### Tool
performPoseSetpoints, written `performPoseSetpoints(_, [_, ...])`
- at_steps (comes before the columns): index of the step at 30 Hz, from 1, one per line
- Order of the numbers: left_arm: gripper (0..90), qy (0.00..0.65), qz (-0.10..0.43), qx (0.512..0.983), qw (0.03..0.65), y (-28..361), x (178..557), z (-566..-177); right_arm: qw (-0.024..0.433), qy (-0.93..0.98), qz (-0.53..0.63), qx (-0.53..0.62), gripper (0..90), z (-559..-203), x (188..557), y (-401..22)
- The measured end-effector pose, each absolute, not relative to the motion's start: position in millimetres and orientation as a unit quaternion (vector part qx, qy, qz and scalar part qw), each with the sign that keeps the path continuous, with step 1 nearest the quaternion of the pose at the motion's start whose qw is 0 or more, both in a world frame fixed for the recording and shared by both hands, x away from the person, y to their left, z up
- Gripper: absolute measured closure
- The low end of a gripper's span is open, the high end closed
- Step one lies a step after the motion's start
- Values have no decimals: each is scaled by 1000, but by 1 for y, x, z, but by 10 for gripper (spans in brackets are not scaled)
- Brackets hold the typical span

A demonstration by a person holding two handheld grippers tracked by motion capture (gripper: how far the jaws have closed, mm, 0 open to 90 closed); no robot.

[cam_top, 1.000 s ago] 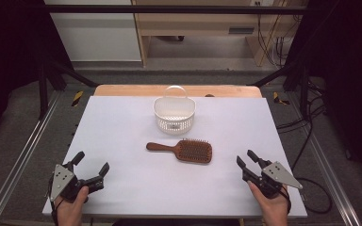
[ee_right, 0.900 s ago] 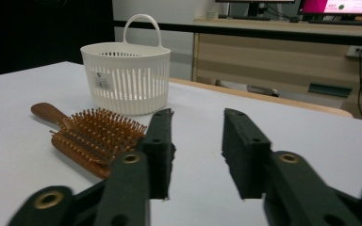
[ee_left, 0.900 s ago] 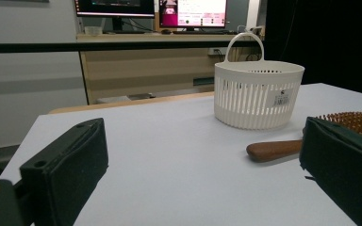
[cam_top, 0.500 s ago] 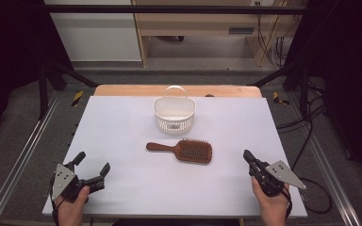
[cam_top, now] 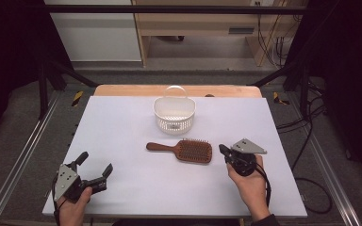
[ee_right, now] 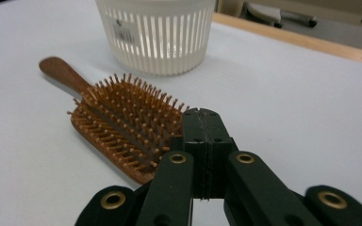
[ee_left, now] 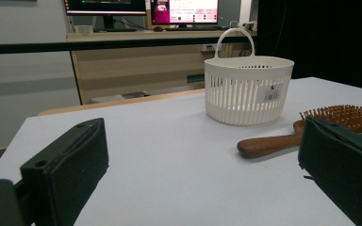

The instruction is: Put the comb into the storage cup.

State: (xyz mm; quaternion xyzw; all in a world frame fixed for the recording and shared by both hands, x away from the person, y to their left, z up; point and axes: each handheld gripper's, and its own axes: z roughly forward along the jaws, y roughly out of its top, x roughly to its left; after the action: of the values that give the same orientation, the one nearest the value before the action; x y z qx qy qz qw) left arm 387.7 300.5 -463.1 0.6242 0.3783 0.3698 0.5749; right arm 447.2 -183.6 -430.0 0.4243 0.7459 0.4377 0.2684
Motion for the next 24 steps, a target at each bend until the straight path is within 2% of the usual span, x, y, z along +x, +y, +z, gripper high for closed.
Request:
performPoseSetpoints(7, [21,369,370,631,574,297,387,-462,240,777,394,427,900,-447,461,-169])
performPoseSetpoints(24, [21,354,371,644,568,290,387,-460,223,780,363,458,900,-467,491,-162])
